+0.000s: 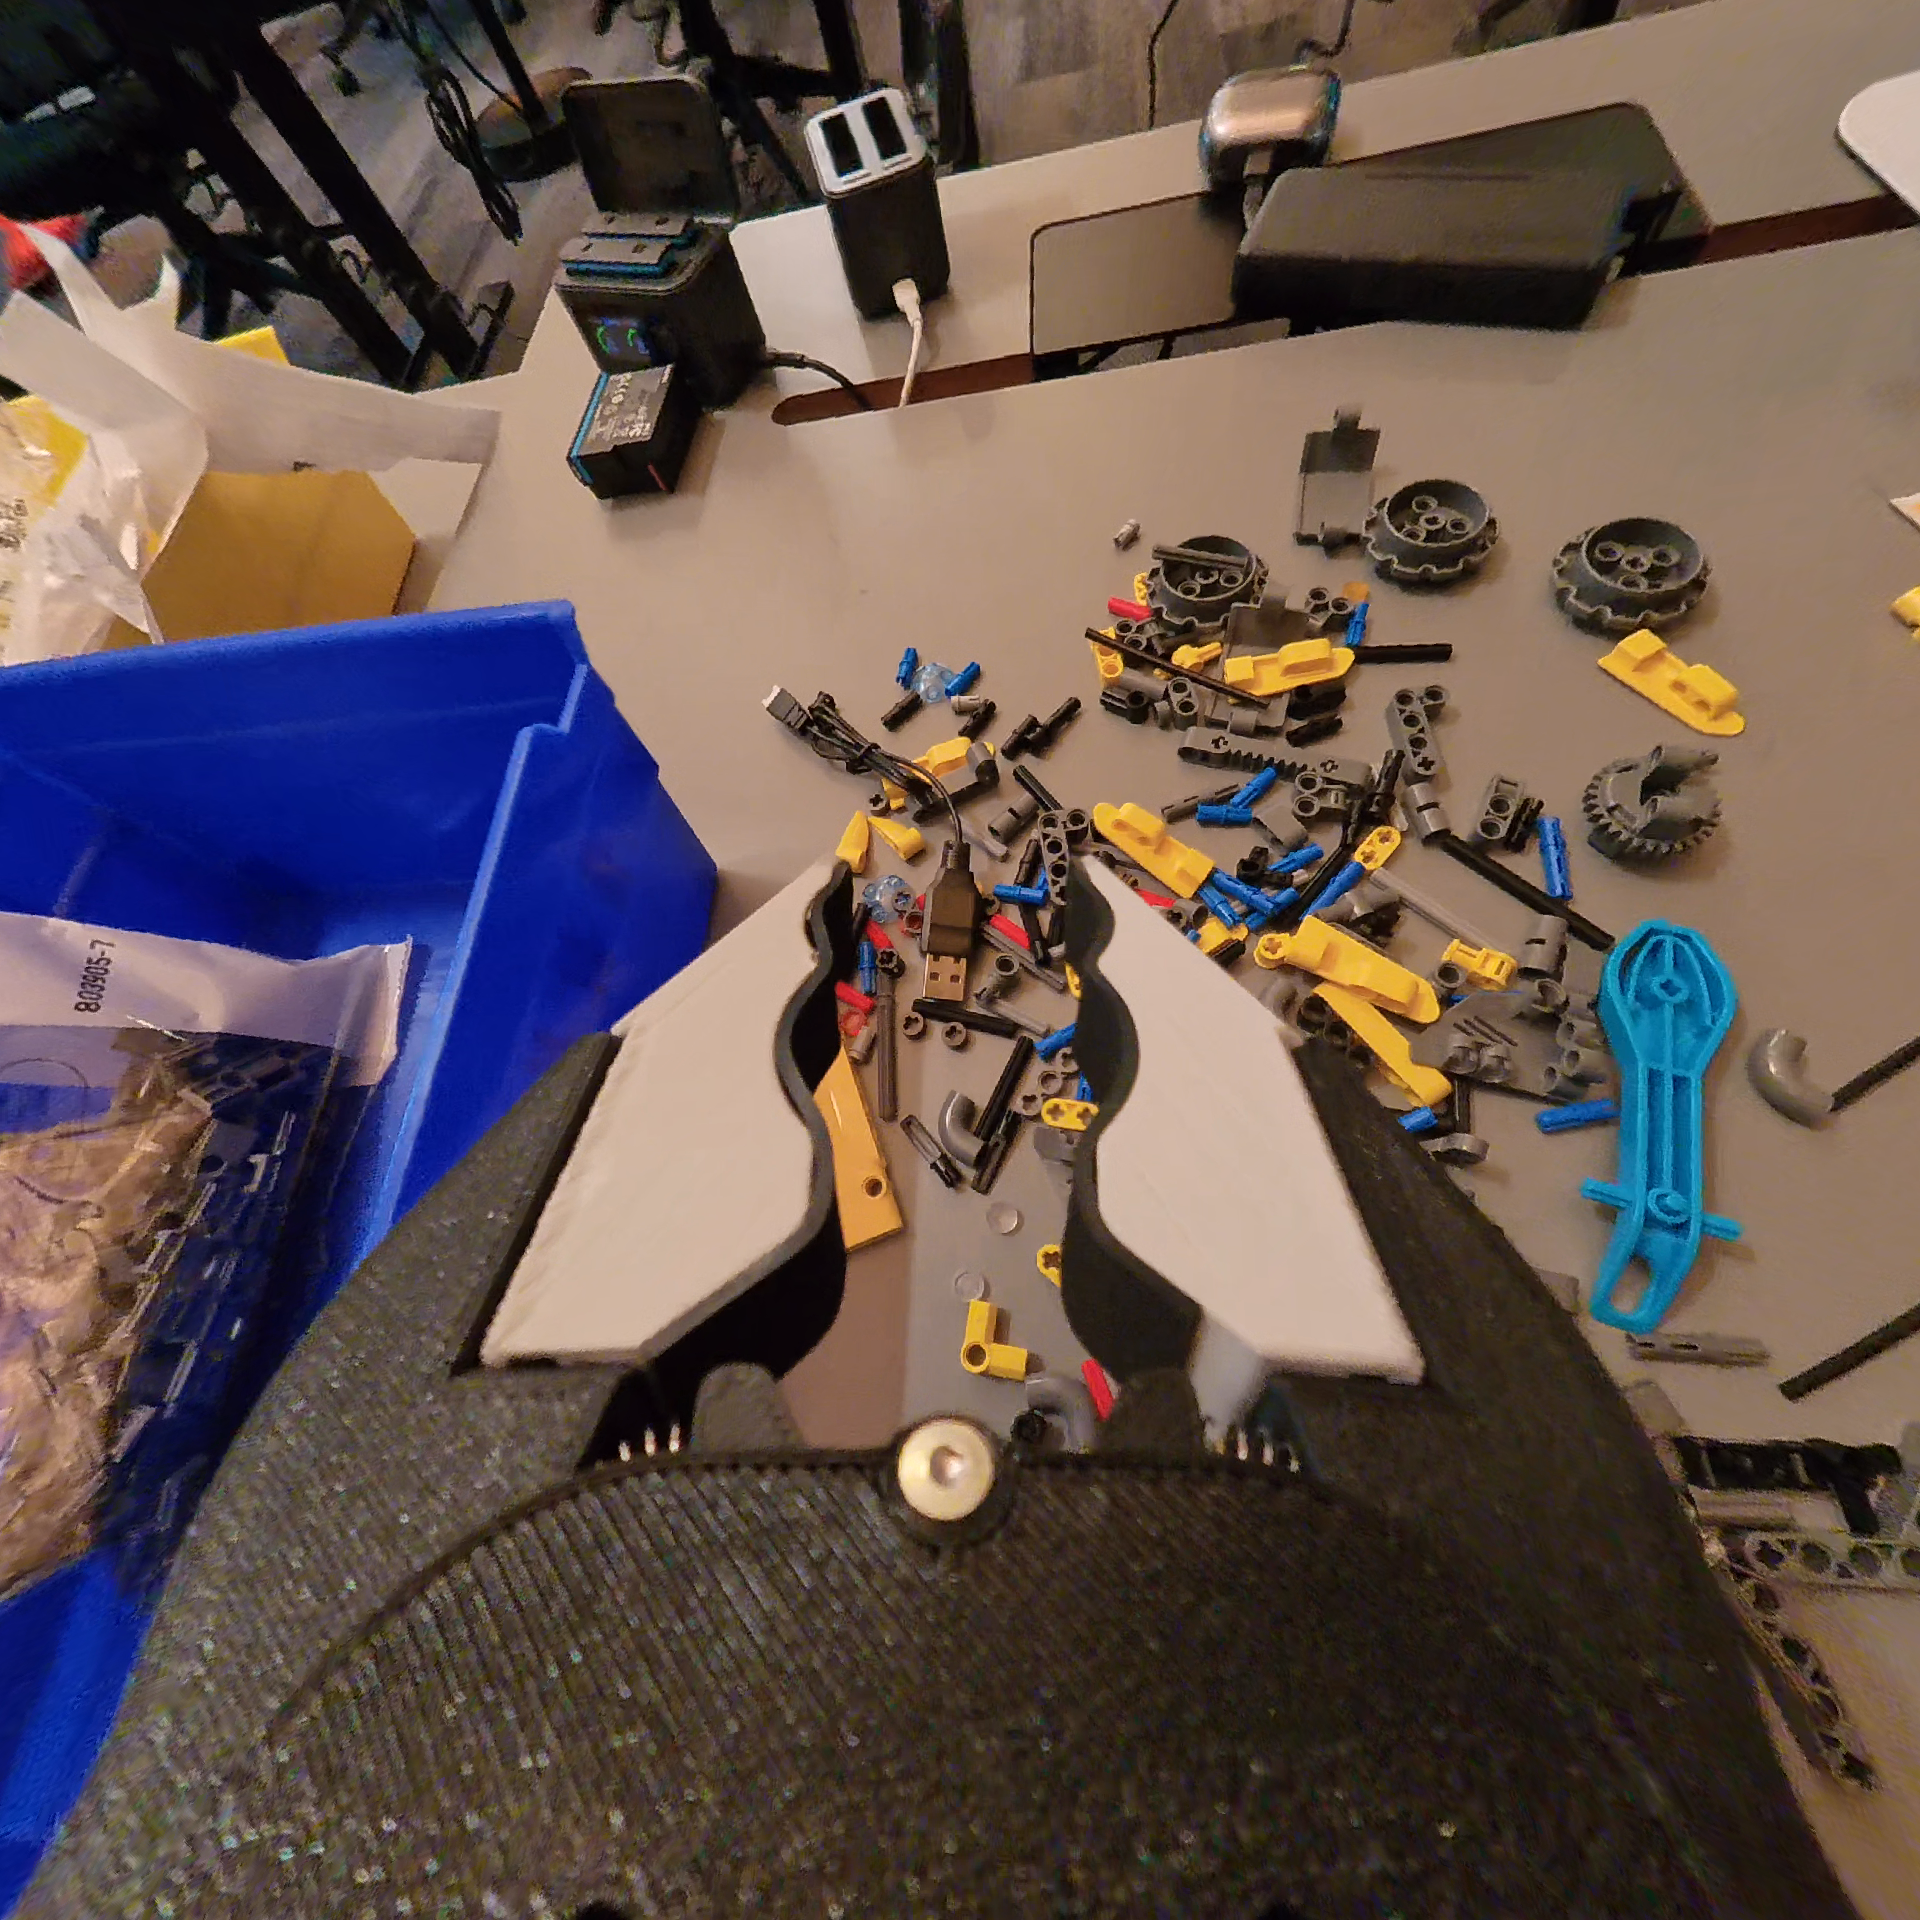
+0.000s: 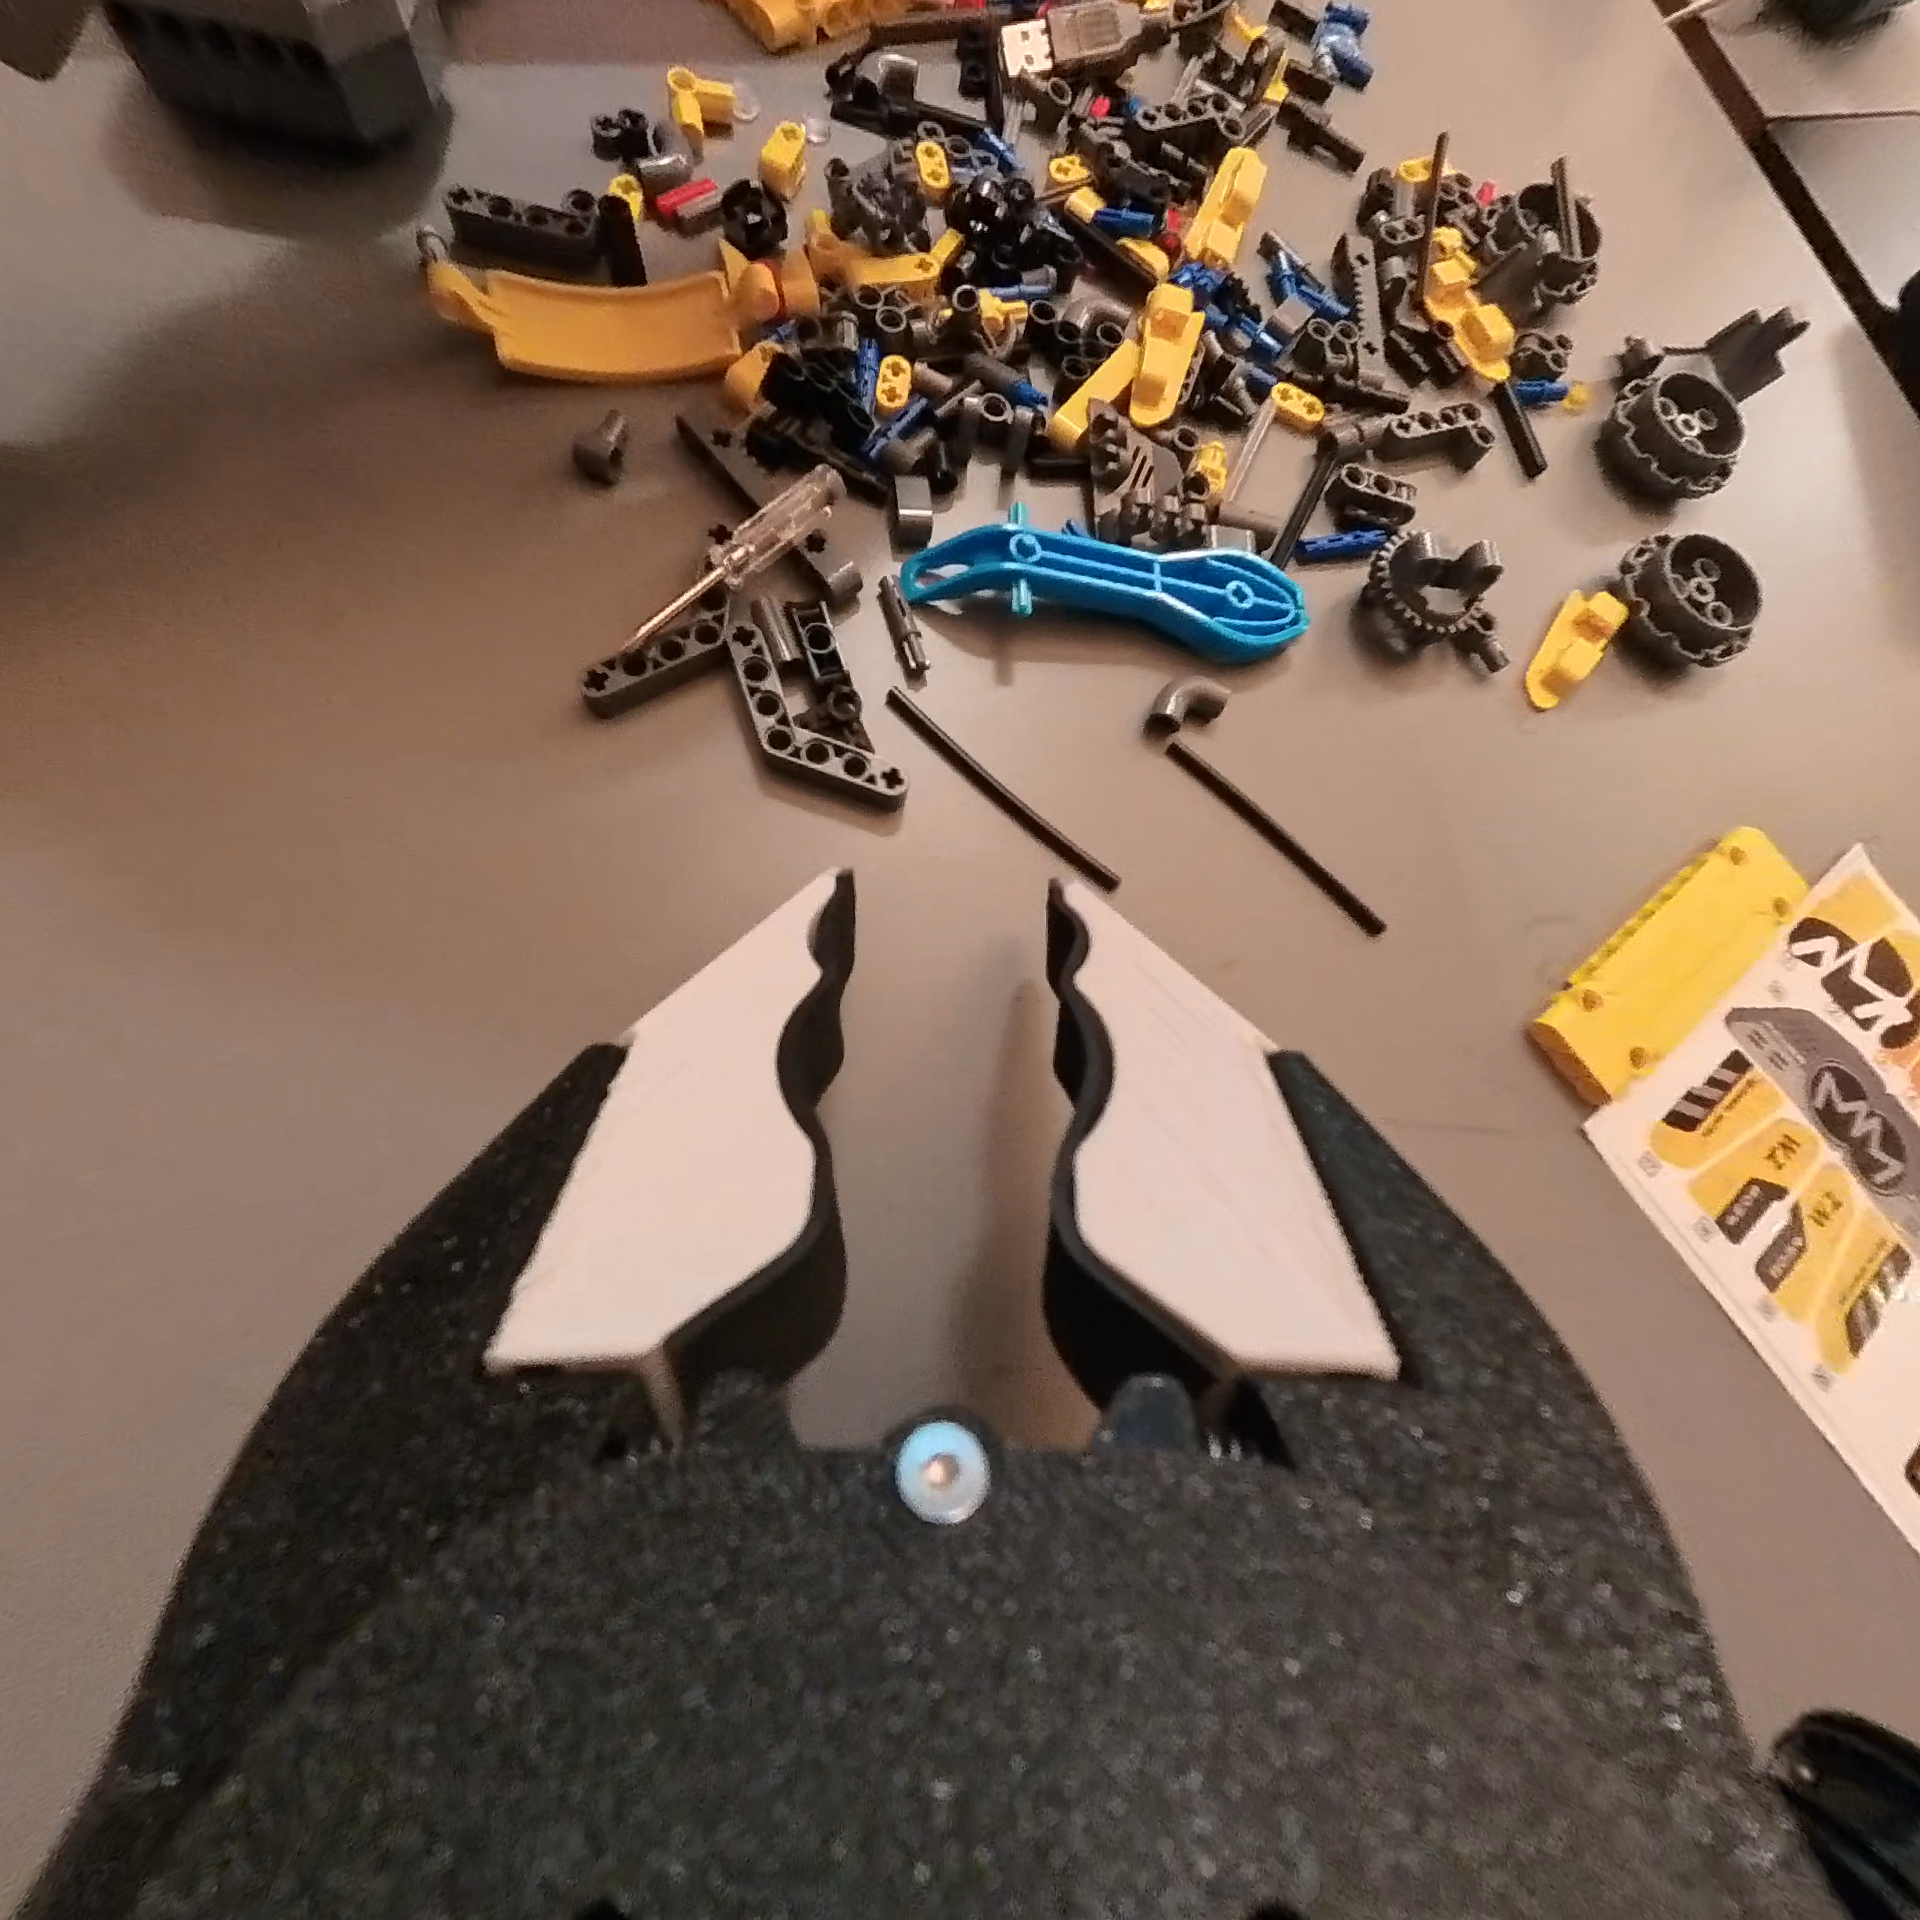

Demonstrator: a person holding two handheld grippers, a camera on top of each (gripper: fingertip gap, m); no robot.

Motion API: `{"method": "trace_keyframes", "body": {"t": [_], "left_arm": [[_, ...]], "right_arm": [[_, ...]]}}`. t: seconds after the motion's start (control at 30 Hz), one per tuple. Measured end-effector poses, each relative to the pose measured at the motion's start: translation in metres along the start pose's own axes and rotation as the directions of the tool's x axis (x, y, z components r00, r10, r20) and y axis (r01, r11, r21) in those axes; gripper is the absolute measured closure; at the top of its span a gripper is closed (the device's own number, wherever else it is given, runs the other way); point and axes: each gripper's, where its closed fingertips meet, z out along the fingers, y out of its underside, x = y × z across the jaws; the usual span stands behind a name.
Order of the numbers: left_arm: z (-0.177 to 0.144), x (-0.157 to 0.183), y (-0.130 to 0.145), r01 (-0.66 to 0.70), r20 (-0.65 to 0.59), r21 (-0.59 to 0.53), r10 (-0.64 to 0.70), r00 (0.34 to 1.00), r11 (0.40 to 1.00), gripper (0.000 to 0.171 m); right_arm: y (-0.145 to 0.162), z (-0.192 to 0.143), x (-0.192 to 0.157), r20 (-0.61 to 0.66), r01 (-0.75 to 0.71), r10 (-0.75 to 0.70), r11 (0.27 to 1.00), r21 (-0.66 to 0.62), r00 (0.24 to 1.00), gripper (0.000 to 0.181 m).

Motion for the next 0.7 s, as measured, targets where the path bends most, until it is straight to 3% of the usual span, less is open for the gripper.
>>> {"method": "trace_keyframes", "body": {"t": [0.43, 0.7], "left_arm": [[-0.002, -0.001, -0.003, 0.027, -0.017, 0.021, -0.026, 1.0, 0.999, 0.129], [-0.006, -0.004, -0.009, 0.049, -0.015, 0.065, -0.048, 0.999, 0.997, 0.128]], "right_arm": [[0.004, 0.005, 0.002, 0.003, -0.01, 0.01, 1.0, -0.007, 1.0, 0.145], [-0.006, 0.001, 0.0, 0.012, -0.011, 0.01, 0.998, 0.059, 1.0, 0.145]]}}
